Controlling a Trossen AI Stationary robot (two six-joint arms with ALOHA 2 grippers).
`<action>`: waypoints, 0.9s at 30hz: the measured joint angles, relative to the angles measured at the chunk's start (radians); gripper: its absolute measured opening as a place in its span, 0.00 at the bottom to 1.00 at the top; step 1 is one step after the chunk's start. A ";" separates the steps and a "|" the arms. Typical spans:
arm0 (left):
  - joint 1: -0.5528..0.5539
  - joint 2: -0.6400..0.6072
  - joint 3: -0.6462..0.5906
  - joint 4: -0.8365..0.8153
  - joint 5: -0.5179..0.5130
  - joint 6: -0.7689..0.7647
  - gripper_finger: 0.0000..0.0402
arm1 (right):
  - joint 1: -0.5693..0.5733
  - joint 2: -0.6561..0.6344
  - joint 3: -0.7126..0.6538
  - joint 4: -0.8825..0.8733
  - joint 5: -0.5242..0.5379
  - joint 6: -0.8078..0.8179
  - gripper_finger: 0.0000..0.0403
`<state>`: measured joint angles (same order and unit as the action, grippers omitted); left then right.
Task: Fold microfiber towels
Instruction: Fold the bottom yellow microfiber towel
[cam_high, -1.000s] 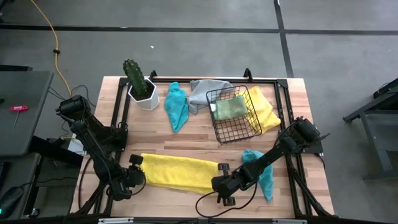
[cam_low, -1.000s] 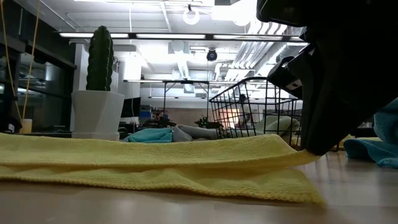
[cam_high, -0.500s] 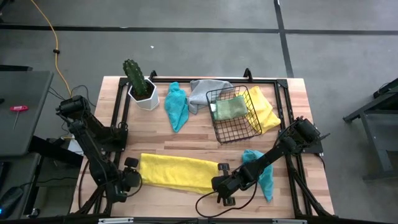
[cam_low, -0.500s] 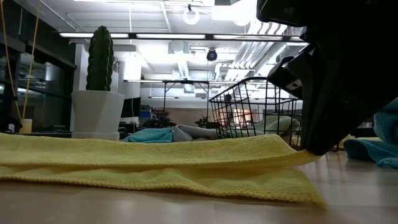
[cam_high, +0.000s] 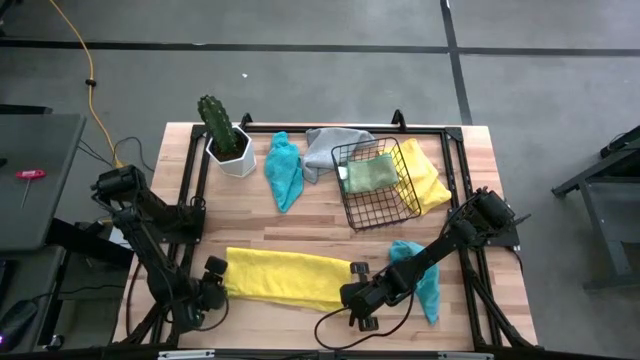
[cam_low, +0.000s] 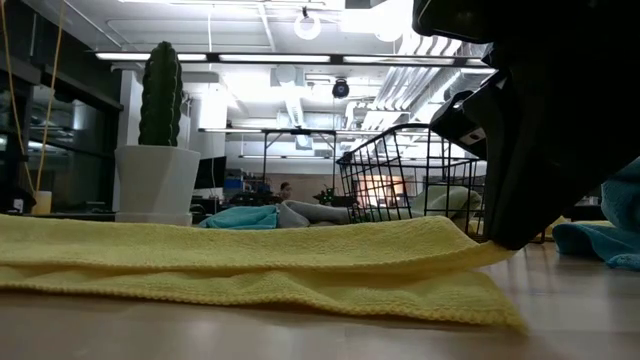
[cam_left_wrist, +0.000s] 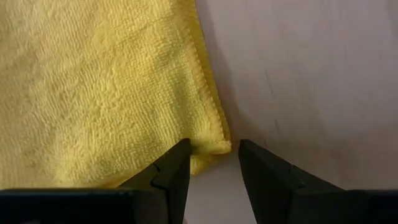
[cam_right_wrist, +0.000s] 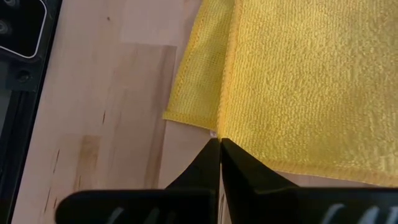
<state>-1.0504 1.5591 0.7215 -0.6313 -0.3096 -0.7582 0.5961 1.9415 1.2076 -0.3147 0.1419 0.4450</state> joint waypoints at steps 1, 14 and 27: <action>0.000 0.006 0.009 -0.008 -0.008 0.003 0.33 | 0.000 0.000 0.000 0.000 0.000 0.000 0.00; 0.001 0.008 0.019 -0.036 -0.041 0.003 0.33 | 0.000 0.000 0.000 0.000 0.002 0.000 0.00; 0.001 0.008 0.090 -0.186 -0.070 0.015 0.33 | 0.000 0.000 0.000 0.000 0.002 0.000 0.00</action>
<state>-1.0496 1.5669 0.8120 -0.8177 -0.3794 -0.7435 0.5961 1.9415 1.2076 -0.3149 0.1436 0.4451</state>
